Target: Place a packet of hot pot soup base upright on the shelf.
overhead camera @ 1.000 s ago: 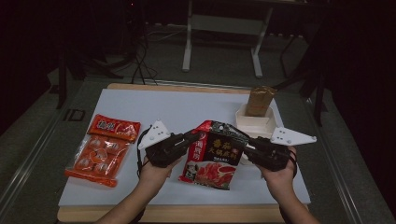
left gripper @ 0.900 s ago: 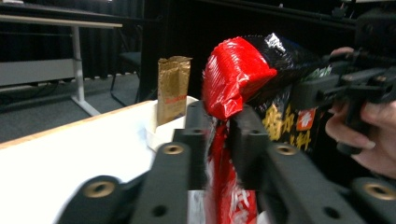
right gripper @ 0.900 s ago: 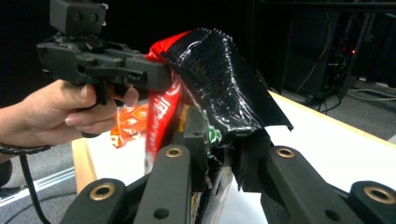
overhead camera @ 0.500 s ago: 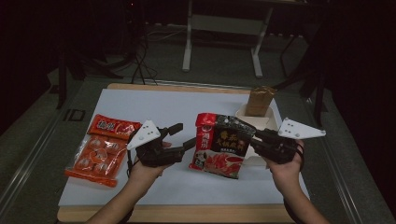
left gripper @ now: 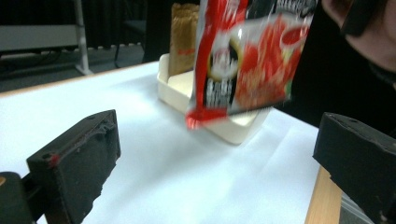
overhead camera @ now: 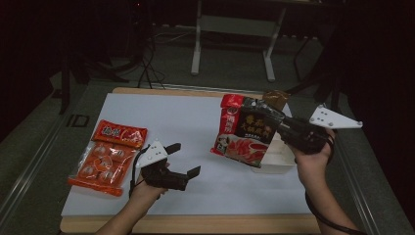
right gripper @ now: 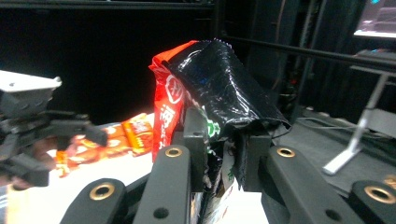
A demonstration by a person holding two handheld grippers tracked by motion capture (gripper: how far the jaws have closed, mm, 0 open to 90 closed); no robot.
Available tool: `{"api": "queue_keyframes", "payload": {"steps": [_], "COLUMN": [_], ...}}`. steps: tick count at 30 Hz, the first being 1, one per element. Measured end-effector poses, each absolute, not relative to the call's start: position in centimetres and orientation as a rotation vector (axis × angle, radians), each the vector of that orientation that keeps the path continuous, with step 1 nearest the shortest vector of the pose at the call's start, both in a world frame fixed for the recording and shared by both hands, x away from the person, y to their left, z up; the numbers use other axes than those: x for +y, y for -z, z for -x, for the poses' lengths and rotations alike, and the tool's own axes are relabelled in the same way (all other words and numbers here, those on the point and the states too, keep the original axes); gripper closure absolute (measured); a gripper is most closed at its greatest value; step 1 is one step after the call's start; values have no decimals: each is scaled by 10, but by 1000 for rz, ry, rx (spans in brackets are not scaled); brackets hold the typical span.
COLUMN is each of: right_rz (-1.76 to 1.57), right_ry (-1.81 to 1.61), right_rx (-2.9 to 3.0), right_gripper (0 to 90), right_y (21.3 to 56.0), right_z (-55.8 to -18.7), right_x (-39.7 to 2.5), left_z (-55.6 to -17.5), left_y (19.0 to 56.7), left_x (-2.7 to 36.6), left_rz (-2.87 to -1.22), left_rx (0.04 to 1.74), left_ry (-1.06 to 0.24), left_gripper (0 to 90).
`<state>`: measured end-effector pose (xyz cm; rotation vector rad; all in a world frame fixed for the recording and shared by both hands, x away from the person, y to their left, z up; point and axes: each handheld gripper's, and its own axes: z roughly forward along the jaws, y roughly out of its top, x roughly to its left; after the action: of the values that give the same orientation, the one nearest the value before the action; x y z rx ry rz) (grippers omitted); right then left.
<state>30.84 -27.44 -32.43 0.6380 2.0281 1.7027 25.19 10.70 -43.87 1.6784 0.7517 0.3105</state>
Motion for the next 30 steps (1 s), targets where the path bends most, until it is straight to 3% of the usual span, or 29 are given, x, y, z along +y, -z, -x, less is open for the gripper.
{"api": "queue_keyframes", "payload": {"steps": [20, 30], "right_rz": [-646, -724], "right_ry": [-1591, -1491], "right_rx": [1945, 1931], "right_gripper": [773, 771], "right_y": [306, 320], "right_z": [-356, -381], "right_x": [-328, -353], "left_z": [-243, -244], "left_y": [474, 482], "left_x": [118, 114], "left_rz": [-1674, -1666], "left_rx": [768, 767], "left_ry": [-338, -320], "left_gripper": [13, 13]}}
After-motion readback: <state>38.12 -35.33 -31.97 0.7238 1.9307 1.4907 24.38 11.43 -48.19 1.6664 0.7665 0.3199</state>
